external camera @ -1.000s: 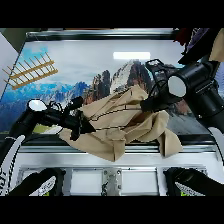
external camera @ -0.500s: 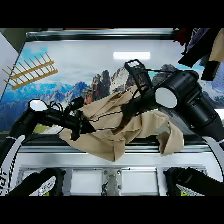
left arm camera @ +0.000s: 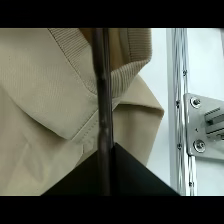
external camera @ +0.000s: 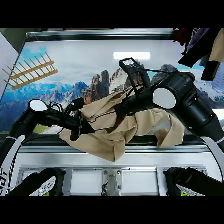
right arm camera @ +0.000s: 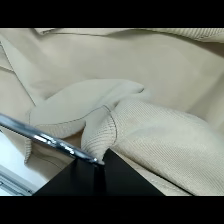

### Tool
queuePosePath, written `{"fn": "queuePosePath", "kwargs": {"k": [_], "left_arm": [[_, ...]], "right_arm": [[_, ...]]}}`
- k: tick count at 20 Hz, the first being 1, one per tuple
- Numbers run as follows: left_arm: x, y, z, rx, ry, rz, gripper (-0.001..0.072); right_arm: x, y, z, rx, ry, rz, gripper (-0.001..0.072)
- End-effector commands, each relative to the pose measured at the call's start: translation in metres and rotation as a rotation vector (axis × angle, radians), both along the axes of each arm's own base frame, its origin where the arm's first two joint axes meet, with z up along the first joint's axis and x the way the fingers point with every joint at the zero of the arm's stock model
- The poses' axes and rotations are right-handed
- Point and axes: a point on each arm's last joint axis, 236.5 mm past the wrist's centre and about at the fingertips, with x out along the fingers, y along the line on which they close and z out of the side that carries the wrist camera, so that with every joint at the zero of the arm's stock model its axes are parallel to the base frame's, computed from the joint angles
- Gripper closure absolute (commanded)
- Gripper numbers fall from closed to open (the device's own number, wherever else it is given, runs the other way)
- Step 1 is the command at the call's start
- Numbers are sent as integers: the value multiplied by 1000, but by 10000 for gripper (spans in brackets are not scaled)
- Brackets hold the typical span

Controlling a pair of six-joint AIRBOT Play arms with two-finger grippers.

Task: Fold the clothes and pants, and hang the long-sleeved shirts on hangers.

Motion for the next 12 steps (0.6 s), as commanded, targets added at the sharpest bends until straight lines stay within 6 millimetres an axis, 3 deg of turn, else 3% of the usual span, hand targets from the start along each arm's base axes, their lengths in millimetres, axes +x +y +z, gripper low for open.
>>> {"fn": "queuePosePath", "kwargs": {"k": [1,6,12], "left_arm": [[2,-2,3,-15,-5,8,692],[10,-14,19,-108,-73,5,693],[18,-16,21,-119,-87,34,693]], "right_arm": [[-2,2,2,8,2,8,692],[4,5,14,18,-23,10,693],[19,19,28,35,-50,22,693]]}}
